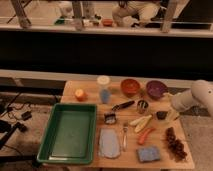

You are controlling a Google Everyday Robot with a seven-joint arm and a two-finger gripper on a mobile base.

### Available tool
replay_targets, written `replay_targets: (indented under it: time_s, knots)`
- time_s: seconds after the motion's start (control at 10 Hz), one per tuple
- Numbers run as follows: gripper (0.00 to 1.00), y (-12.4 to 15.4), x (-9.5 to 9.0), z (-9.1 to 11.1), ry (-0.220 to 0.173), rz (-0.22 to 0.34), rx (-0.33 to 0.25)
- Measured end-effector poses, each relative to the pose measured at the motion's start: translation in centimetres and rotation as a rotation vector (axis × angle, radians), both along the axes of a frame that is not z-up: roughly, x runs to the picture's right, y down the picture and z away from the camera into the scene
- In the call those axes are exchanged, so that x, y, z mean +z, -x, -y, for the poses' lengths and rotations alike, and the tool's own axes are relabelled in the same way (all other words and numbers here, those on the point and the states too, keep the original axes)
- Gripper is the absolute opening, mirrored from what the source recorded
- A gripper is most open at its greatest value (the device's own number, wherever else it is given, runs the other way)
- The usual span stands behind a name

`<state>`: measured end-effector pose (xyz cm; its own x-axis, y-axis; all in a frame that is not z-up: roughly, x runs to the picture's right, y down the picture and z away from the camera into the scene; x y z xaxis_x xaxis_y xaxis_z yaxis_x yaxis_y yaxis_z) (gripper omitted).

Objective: Place eraser in plastic cup

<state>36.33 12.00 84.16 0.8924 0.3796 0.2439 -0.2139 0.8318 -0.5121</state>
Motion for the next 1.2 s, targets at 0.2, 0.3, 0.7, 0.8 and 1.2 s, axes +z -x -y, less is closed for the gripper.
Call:
replay_targets:
  time_s: [0.2, 0.3, 0.7, 0.8, 1.2]
  knots:
    - [1.0, -1.4, 1.7, -1.9, 0.026, -0.036, 0.02]
    - [1.0, -2.0, 2.6, -2.9, 0.037, -0.05, 0.031]
    - [1.0, -4.0, 4.6, -4.2, 0.054, -0.084, 0.03]
    - [1.0, -4.4, 4.7, -4.0, 0.049, -0.09, 0.019]
    - [1.0, -5.4, 4.4, -2.3, 0.029, -0.106, -0.055]
